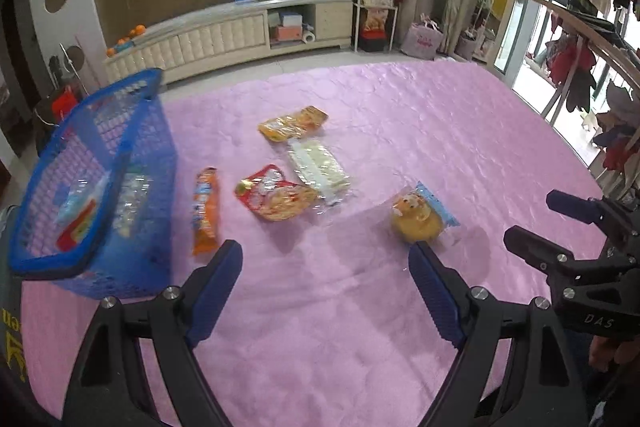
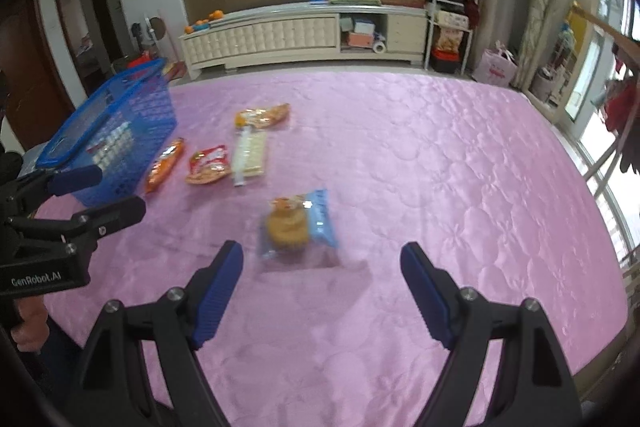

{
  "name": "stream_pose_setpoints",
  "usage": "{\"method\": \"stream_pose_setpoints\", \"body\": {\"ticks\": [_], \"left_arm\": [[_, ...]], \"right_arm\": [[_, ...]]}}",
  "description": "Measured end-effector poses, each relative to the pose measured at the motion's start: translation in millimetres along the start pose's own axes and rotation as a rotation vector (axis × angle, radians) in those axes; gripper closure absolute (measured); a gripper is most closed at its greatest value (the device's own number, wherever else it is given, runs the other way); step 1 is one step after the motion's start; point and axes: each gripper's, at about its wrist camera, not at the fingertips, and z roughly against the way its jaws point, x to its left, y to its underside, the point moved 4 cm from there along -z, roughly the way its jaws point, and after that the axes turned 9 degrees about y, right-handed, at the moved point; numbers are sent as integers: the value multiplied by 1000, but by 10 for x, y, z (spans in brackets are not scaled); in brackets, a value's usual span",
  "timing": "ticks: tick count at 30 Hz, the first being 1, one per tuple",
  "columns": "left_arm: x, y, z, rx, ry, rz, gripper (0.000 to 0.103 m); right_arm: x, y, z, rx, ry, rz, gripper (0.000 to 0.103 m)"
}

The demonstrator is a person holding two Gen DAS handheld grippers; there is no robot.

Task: Organize snacks
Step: 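Withdraw both tools from the basket toward the remaining snacks, then lower the left tool onto the cartoon-face cake bag and close it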

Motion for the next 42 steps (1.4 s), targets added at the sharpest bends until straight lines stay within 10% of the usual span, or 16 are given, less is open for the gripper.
{"method": "stream_pose_setpoints", "body": {"ticks": [7, 42], "left_arm": [[-277, -142, -392, 60, 102, 54, 19], [-769, -135, -1499, 220, 8, 96, 19]], "right_arm": [[-296, 19, -240, 12, 42, -32, 19], [-951, 90, -802, 69, 35, -203, 19]]}}
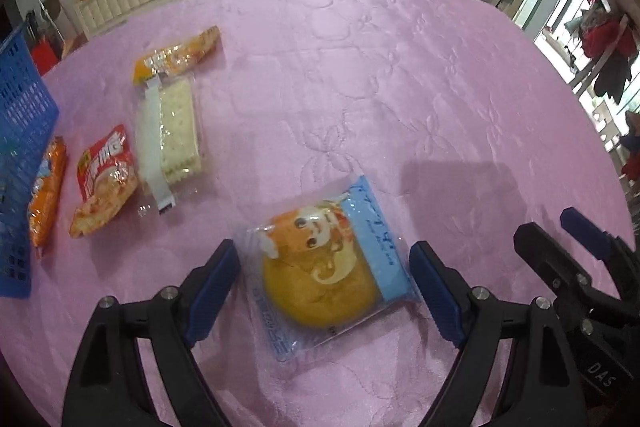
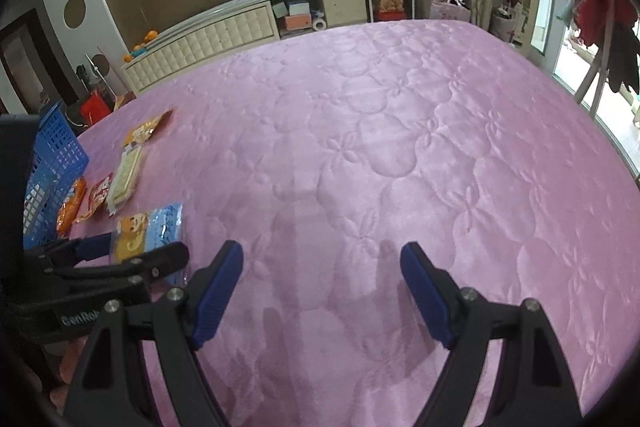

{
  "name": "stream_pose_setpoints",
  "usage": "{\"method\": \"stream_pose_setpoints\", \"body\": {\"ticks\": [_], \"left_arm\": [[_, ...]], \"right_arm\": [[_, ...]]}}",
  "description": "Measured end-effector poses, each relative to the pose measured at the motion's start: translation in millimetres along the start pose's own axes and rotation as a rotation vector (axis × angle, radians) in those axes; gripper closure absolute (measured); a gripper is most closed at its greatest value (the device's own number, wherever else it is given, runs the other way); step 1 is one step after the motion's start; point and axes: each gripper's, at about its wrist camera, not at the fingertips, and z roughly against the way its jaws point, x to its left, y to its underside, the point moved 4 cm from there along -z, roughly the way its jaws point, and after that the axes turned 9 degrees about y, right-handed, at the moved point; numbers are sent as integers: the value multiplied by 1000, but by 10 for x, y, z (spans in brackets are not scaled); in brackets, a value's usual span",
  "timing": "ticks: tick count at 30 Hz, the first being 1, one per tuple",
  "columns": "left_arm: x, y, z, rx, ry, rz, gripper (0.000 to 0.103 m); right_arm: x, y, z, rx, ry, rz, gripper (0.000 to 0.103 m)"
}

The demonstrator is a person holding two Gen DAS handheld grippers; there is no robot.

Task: Organize snacks
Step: 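Lower the left tool onto the cartoon-face cake bag and close it, then lift the cake bag with the left tool while the right tool grasps the white-strip cracker pack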

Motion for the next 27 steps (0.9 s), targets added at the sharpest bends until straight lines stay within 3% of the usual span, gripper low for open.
{"method": "stream_pose_setpoints", "body": {"ticks": [3, 5, 10, 20, 27], "left_arm": [[-60, 14, -8, -9, -36, -30, 22], [-113, 39, 36, -30, -31, -53, 37], [-83, 116, 143, -64, -14, -49, 51], [488, 203, 751, -219, -43, 100, 52], [984, 233, 1136, -323, -105, 201, 52]], "right_arm": [[17, 17, -15, 10, -1, 9, 19], [43, 24, -9, 8, 2, 21, 19], [83, 55, -17, 10, 14, 40, 19], [479, 75, 69, 43, -35, 115, 19], [931, -169, 177, -34, -40, 178, 19]]}}
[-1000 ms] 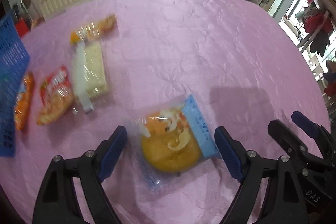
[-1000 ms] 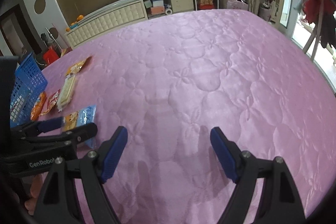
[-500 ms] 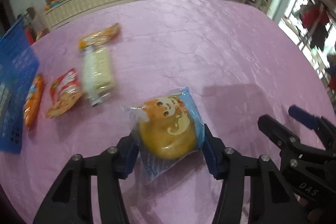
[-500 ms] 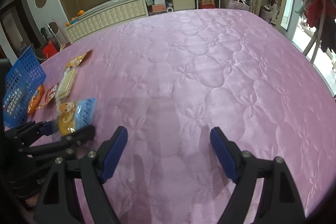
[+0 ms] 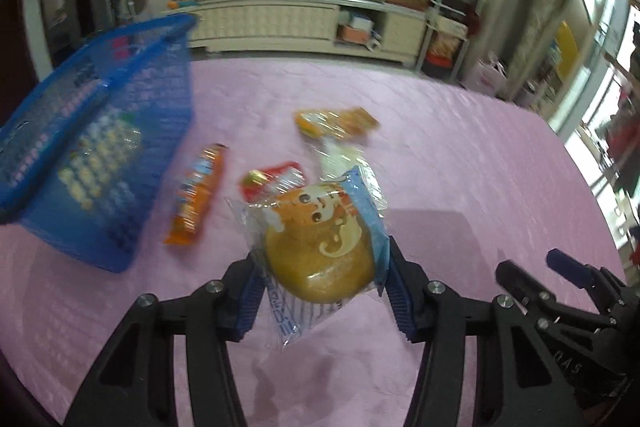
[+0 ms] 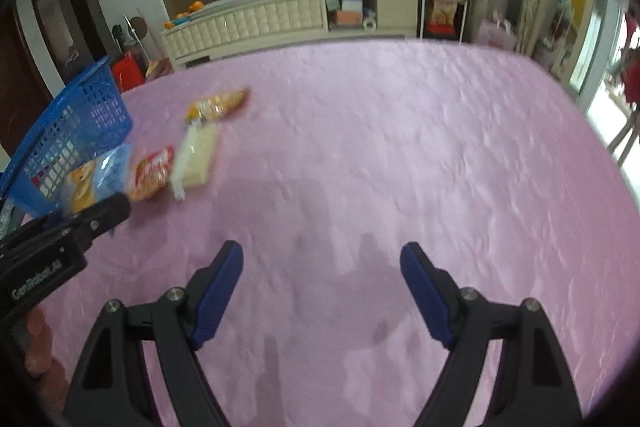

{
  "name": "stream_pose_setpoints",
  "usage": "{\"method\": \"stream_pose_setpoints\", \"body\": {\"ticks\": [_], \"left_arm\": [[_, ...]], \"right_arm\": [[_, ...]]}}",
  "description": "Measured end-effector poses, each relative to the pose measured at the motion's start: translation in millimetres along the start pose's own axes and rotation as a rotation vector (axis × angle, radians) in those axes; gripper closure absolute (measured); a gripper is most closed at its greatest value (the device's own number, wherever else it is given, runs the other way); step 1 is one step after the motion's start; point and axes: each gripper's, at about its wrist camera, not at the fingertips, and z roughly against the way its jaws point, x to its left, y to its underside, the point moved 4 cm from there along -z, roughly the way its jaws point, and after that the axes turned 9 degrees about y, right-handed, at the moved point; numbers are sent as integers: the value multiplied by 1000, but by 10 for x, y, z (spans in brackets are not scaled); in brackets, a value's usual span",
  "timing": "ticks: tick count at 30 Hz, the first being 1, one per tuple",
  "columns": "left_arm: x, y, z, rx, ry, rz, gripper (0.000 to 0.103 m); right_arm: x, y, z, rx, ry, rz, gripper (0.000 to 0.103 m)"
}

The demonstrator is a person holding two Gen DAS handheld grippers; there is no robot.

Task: Organize snacks
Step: 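Lift the cake bag with the left tool while the right tool grasps the white-strip cracker pack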

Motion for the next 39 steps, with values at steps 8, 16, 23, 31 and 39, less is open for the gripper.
{"method": "stream_pose_setpoints", "body": {"ticks": [8, 16, 23, 31, 39], "left_arm": [[291, -231, -16, -40, -31, 0, 52], [379, -340, -218, -31, -46, -44, 52], [439, -422, -358, -28, -75, -72, 52], [527, -378, -470, 5, -79, -58, 52], [448, -328, -364, 8, -56, -74, 52]], "right_arm": [[483, -342, -229, -13, -45, 78, 19], [875, -534, -564, 27, -95, 156, 19], [1070, -533, -852, 86, -120, 227, 19], [1158, -507, -919, 72, -126, 276, 27], [1036, -525, -874, 74, -118, 260, 56]]}}
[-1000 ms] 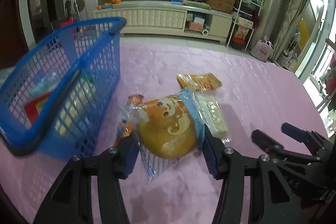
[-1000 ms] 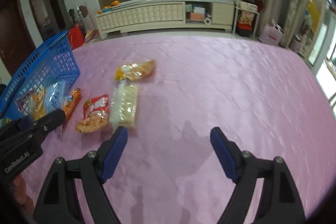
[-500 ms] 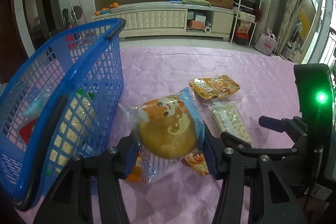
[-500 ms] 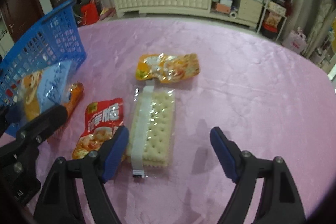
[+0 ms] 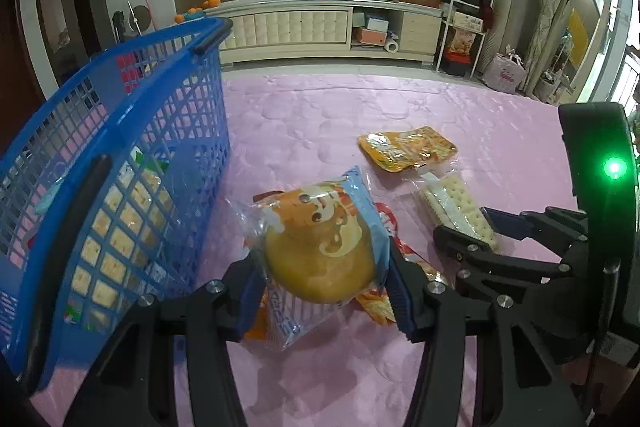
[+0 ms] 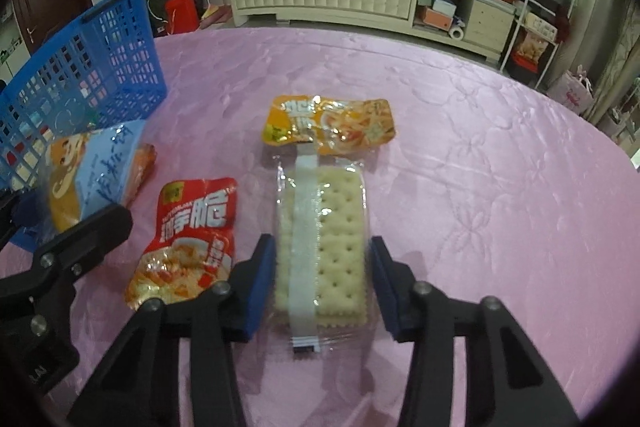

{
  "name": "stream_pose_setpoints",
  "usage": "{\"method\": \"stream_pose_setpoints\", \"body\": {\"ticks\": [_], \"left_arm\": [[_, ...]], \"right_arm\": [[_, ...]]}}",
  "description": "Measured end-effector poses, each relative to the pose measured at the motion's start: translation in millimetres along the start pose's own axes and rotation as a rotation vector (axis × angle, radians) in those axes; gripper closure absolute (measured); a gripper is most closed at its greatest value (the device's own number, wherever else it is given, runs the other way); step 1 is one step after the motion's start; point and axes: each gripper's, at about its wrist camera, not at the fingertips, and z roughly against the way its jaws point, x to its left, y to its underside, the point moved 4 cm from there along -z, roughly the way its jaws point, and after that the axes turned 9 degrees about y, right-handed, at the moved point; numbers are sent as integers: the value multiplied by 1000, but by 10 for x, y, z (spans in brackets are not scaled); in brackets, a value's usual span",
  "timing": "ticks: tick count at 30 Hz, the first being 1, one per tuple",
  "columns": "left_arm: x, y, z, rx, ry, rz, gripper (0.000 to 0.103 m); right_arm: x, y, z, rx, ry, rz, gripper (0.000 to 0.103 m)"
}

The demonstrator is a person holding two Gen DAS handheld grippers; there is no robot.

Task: Organize snacks
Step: 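Lift the cake bag with the left tool while the right tool grasps the white-strip cracker pack, then carry the cake bag and cracker pack over the basket and release them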

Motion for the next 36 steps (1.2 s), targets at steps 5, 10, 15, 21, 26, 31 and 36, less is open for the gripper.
{"method": "stream_pose_setpoints", "body": {"ticks": [5, 10, 15, 21, 26, 31, 36], "left_arm": [[-83, 22, 197, -19, 19, -17, 52], [-193, 54, 478, -47, 54, -35, 52], [-221, 50, 804, -85, 77, -47, 52], [-154, 48, 1285, -141, 103, -59, 52], [-16, 57, 1605, -183, 101, -57, 52], [108, -6, 1913, -226, 100, -66, 52], [283, -55, 2169, -258, 87, -84, 52]], "right_arm": [[-93, 46, 259, -40, 4, -50, 56], [-136, 47, 686, -83, 4, -83, 56], [-107, 78, 1181, -136, 17, -89, 56], [41, 160, 1721, -191, 11, -73, 56], [185, 155, 2068, -237, 2, -61, 56], [296, 97, 2335, -264, -26, -65, 56], [475, 21, 2548, -303, -46, -55, 56]]}}
